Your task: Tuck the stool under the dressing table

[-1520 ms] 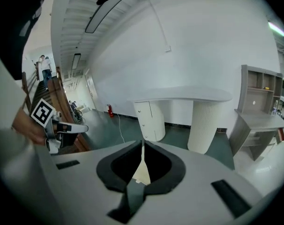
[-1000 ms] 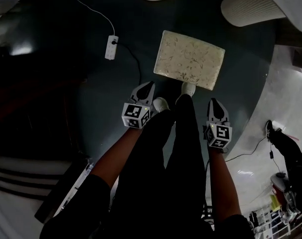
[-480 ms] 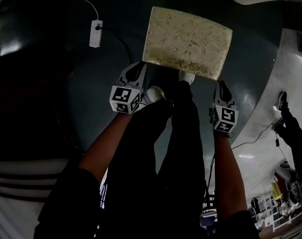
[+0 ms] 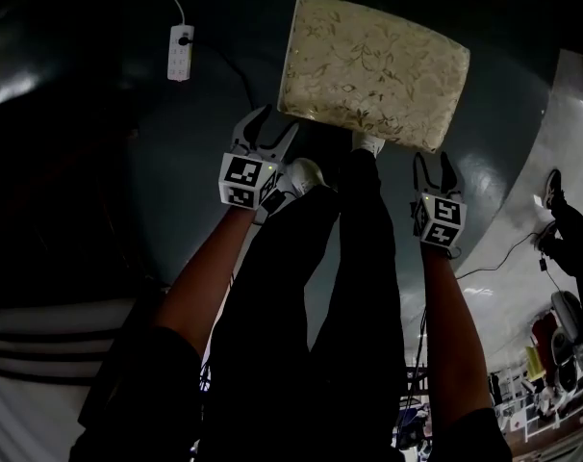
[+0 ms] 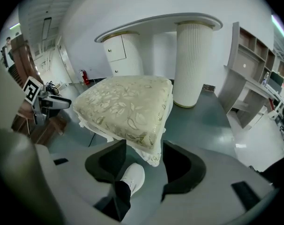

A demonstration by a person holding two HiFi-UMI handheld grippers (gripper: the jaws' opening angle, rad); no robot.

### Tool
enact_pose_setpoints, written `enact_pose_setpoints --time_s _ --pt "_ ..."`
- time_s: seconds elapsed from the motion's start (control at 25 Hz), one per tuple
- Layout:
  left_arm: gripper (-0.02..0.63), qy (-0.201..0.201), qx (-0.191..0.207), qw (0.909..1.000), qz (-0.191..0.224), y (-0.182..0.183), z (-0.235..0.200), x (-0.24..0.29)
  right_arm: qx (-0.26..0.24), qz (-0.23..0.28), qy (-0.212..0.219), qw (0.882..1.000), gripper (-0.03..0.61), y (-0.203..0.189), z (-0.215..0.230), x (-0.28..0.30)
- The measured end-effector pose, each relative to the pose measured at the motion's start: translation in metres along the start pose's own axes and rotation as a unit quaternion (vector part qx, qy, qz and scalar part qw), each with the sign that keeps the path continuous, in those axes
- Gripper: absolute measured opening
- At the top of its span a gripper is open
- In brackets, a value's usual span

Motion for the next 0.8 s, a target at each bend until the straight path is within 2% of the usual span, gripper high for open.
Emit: enact_pose_setpoints --time_s 0.12,0.28,0.52,0.8 --pt "0.238 0.006 0.033 0.9993 -0.017 -0.001 -0.001 0.006 -0.011 0.004 0.000 1.000 0.232 0.005 0.001 0.006" --pt "0.236 0.010 0.035 0.9988 -0.033 -0.001 -0.001 0.014 -0.041 0.008 0.011 0.999 0.232 0.005 0.002 0.007" --pt "0.219 0.000 0.049 0.9982 -0.035 0.006 0.000 0.018 -0.033 0.016 0.030 0.999 0.230 0.005 0.000 0.011" --pt "0.216 0.001 0.049 0.9974 -0.052 0.009 0.001 0.020 -0.038 0.019 0.027 0.999 0.229 0.004 0.003 0.010"
Point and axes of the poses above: the fingertips, and each gripper's own axes: x forward along the fingers, z to its right, y out of its top, the point moved 9 cm from there along -x, backward along the fingers, and after that the axes turned 8 degrees about -z, right-handed, at the moved point
